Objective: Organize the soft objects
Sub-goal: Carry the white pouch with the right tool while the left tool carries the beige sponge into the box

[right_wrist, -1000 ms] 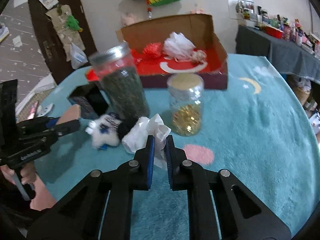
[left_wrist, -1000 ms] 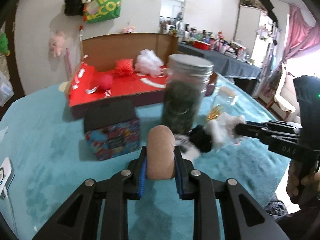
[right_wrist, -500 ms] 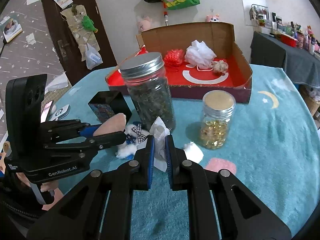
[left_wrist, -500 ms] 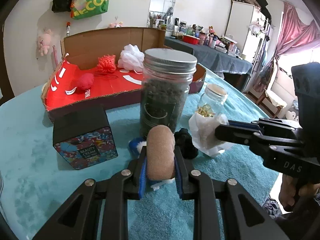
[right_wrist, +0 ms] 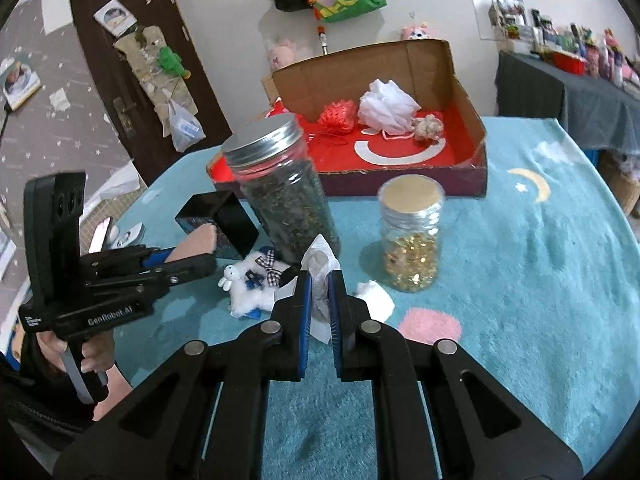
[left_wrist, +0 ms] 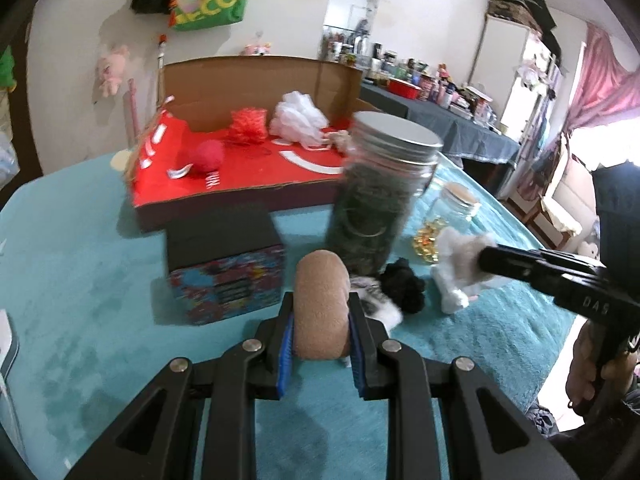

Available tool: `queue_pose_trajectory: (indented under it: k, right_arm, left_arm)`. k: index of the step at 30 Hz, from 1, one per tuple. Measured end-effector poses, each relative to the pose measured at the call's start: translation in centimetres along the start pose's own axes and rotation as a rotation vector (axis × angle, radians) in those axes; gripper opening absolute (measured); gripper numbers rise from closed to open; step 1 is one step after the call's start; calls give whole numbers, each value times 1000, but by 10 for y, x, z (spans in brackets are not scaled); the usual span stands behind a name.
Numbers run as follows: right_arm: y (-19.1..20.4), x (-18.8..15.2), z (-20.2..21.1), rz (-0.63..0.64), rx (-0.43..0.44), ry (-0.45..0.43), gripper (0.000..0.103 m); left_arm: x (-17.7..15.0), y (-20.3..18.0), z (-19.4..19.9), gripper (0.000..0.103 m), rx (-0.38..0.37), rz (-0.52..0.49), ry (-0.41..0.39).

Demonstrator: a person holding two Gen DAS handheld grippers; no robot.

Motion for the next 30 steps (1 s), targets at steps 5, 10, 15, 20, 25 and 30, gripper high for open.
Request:
queue_pose_trajectory:
  k: [5,10,15,20,25,30]
  right_arm:
    - [-17,1,7,-36,-17,-4,8]
    - [-34,2,16,-56,-52,-9,8]
    - [-50,5,21,-65,-88,-15,8]
    - [-66,7,23,-73,-112,-14,8]
    - [-76,15,22,-51,-107,-19,8]
    - [-85,27,13,-16,-118,-13,8]
  left_arm:
    - [-15,24,10,25,50,32,17]
    - [-30,51,14,25,103,68,48]
    - [-38,72,14,25,142,78,68]
    - [-37,90,9,25,150,56,72]
    - [-27,102,2,25,126,3,66]
    - [-15,115,-10,25,90,-36,66]
Point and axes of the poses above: each gripper's, at about its wrist camera, not at the fingertips, and z roughly against the way its jaws point, y to its left, x to its top, the point moved 6 cm from there along -z, roughly the way its jaws point, and after that the axes turned 11 degrees about -z, right-handed, at the moved point
